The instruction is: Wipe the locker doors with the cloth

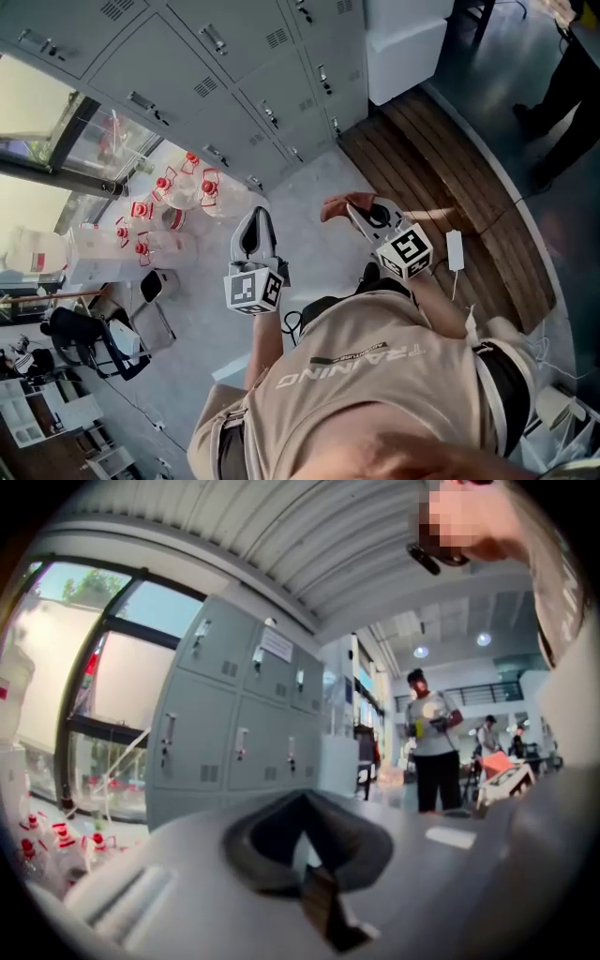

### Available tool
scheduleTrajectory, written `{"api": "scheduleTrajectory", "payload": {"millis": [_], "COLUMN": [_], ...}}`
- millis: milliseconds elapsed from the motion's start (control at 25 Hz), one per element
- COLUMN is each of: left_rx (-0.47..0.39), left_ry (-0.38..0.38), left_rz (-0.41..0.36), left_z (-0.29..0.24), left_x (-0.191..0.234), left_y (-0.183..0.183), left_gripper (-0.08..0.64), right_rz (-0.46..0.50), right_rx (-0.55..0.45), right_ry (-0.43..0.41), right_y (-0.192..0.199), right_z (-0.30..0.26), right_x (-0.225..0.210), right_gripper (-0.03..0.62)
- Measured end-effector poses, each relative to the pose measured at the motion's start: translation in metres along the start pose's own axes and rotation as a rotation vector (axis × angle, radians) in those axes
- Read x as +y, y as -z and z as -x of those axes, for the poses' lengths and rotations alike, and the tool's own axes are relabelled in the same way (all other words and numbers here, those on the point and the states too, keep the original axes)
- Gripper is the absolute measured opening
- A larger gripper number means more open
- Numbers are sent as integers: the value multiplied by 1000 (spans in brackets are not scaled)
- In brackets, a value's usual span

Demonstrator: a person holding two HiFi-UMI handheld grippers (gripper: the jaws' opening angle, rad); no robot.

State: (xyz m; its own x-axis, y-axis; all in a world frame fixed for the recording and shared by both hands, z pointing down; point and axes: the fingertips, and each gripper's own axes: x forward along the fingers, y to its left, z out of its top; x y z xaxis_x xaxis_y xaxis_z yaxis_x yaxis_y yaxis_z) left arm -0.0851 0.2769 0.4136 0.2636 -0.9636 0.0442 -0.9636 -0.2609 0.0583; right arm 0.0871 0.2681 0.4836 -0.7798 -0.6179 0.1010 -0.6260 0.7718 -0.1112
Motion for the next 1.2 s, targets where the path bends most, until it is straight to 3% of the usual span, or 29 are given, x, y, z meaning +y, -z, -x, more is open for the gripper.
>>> {"api": "scheduleTrajectory", "payload": {"millis": [320,600,840,1200], "left_rx": [47,18,-65,-44], "left_ry": [-35,-9,43,83], "left_rz": [5,11,0,7], "left_z": [-40,-96,-159,-227], "left_x": [11,49,97,177], "left_y": [13,16,-15,-18], "left_gripper": [5,5,5,5], "right_rz": [-73,-9,54,102], "right_rx": [20,27,20,28], "right_ry": [-48,-43,20,21], "right_y": [7,-8,-47,-67], "right_z": [-33,-90,-146,-249], "right_x": [-38,-66,-95,-109], "right_gripper": [28,28,28,28]}}
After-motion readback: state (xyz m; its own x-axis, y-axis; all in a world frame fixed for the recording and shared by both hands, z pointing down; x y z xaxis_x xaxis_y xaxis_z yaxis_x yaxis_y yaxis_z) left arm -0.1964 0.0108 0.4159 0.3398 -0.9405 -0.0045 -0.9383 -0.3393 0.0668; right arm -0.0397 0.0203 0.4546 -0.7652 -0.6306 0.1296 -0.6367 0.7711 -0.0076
